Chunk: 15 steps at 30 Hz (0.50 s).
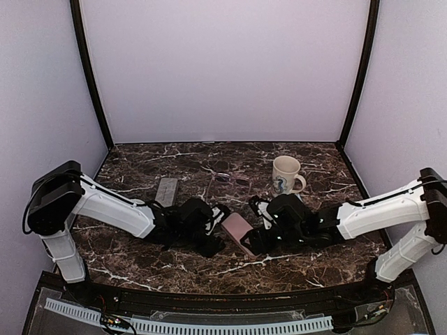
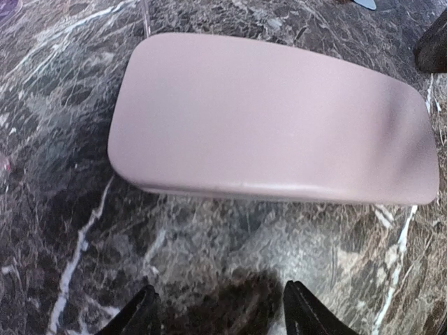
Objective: Organize the sunglasses
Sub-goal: Close the case with sunglasses at the center of the board, then pick up the case with sunglasses from the center of the board.
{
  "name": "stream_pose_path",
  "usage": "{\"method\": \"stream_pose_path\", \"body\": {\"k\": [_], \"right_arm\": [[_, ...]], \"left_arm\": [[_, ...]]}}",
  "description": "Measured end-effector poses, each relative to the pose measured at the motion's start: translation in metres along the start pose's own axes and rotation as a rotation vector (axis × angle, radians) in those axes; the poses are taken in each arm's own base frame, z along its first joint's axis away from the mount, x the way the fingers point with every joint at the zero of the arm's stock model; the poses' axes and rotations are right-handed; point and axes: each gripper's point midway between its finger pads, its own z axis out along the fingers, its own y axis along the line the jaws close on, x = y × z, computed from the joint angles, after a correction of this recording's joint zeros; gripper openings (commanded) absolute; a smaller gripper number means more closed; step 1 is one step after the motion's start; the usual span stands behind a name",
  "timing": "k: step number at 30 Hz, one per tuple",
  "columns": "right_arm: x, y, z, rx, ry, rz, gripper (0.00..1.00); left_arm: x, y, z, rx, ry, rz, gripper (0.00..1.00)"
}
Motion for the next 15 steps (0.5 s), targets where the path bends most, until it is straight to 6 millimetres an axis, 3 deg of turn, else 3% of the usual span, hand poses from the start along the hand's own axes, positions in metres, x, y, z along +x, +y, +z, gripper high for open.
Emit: {"method": "stream_pose_path", "body": {"k": [4,8,15], "right_arm": [[-0.003,-0.005,-0.012,0.031,-0.004,-0.018,0.88],[0.011,-0.016,-0.006,0.096,0.074,-0.056,0.99],[0.027,-0.024,0.009,0.151,0.186,-0.097,1.0]], "left_arm": [[0.011,0.004,-0.013,-0.019,0.045,0.011,0.68],[0.015,0.011,-0.027,-0.054,0.053,0.021,0.71],[0.004,0.016,-0.043,-0.08,0.009,0.022,0.72]]}}
